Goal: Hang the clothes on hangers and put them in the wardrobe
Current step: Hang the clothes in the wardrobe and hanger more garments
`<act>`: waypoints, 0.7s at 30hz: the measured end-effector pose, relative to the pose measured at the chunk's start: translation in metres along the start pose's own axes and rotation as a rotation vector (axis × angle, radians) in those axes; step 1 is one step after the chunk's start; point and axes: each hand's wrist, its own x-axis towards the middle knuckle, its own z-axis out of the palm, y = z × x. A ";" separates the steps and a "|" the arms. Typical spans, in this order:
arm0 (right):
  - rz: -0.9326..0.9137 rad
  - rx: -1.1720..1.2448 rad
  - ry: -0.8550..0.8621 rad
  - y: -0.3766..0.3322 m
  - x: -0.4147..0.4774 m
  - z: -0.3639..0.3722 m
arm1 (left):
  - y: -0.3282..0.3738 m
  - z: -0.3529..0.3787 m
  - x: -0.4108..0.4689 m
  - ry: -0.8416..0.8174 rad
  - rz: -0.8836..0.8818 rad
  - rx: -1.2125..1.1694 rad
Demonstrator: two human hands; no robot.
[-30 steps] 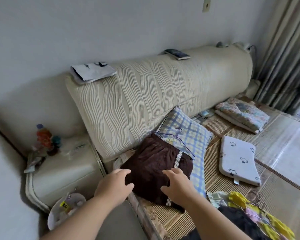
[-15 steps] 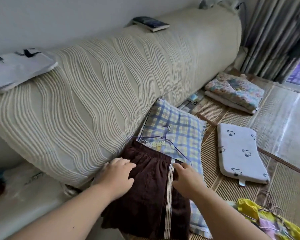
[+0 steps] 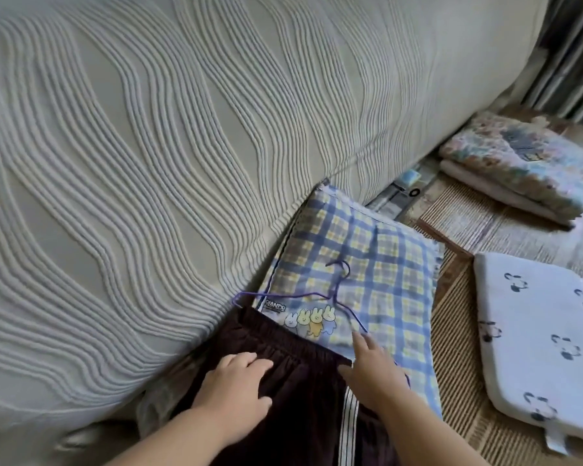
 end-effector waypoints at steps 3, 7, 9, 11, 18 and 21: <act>0.094 0.025 0.001 0.008 0.032 0.001 | -0.011 0.010 0.010 -0.027 -0.013 0.037; 0.131 0.088 -0.088 0.026 0.058 -0.001 | -0.024 0.004 0.017 -0.011 0.000 0.071; 0.117 0.211 -0.046 0.027 0.057 -0.005 | -0.029 -0.005 0.018 0.028 -0.004 0.055; 0.054 0.322 0.111 0.020 0.049 -0.012 | -0.034 -0.016 0.012 0.056 -0.015 0.030; -0.385 0.219 0.444 -0.035 -0.040 -0.075 | -0.038 -0.076 -0.040 0.254 -0.040 0.016; -0.514 0.180 0.428 -0.069 -0.090 -0.101 | -0.030 -0.112 -0.073 0.376 -0.013 -0.063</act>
